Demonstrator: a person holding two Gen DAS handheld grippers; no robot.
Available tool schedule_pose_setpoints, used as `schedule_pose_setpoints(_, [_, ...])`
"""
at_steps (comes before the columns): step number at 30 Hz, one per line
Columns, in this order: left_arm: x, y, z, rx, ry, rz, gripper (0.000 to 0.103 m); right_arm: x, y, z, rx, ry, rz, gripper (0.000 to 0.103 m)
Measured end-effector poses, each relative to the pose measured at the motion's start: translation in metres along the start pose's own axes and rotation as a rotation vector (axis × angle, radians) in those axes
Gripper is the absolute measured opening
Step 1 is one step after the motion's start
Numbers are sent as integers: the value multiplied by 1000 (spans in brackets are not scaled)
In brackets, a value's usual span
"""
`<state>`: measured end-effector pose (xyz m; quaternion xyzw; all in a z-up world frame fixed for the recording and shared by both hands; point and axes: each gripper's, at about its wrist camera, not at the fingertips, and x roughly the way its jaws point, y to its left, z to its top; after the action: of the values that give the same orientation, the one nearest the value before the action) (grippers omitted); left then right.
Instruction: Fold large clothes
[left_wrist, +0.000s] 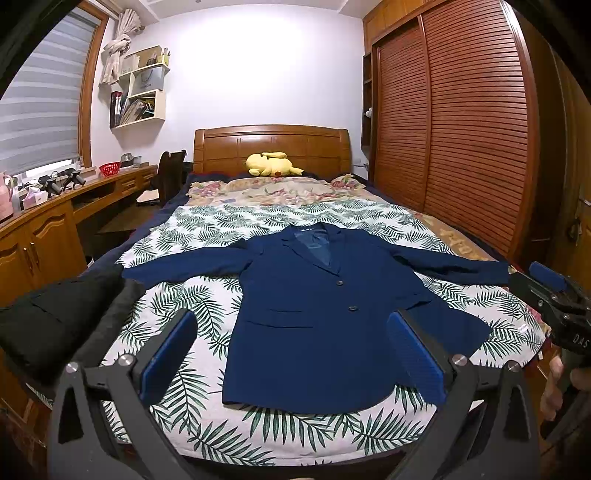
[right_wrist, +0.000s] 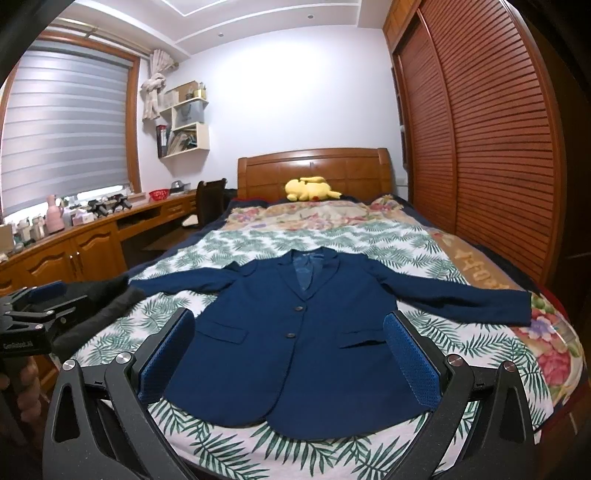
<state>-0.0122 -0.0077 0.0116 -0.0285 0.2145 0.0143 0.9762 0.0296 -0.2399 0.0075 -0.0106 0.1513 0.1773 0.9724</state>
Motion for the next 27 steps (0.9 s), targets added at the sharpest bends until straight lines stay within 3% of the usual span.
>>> schedule_pose_setpoints(27, [-3,-4,2,-1,-7,-2,103,-7,8,4,1,-5,4,103])
